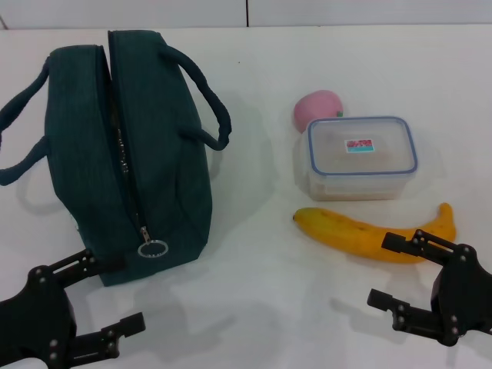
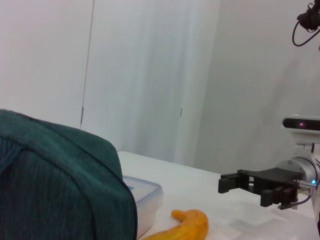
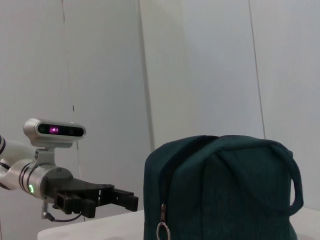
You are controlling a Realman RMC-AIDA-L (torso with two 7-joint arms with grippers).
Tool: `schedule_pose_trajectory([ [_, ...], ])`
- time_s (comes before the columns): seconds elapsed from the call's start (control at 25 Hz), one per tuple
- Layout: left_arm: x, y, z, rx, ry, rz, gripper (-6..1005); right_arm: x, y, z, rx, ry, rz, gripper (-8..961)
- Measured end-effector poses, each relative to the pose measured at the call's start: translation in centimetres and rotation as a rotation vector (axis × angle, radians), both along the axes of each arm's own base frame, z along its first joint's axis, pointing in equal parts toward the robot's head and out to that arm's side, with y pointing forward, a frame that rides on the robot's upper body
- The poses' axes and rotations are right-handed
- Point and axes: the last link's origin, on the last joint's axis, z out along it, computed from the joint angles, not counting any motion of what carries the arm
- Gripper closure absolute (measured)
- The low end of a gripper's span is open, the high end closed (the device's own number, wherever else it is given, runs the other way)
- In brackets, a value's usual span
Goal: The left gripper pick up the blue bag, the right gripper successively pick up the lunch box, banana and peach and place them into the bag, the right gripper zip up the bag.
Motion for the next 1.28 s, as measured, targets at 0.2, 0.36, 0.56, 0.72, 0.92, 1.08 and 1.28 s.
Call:
schedule_pose_trajectory([
  [0.2,0.0,0.0,0.0,0.0,0.0,0.0,172,0.0,0.0,0.0,0.0,0.002,-0.001,212],
  [0.36,0.0,0.0,0.1,0.003,-0.002,0.0,172,0.0,-0.1,0.1,0.002,0.005,-0.002,213],
  [0.56,0.1,0.1,0.2,0.007,-0.017,0.007,172,-0.1,0.0,0.1,0.001,0.007,0.001,213],
  [0.72,0.5,0.7,1.9,0.021,-0.139,0.095,172,-0.1,0.0,0.1,0.0,0.006,0.001,213],
  [0.92,1.2,2.5,5.4,-0.048,-0.347,0.247,172,0.0,0.1,0.1,-0.001,0.005,-0.003,212],
  [1.08,1.7,4.5,7.9,-0.148,-0.444,0.331,172,0.0,0.0,0.0,-0.002,0.006,-0.006,212],
  [1.28,3.1,7.3,11.1,-0.233,-0.445,0.374,172,0.0,0.1,0.0,-0.002,0.005,-0.006,213],
])
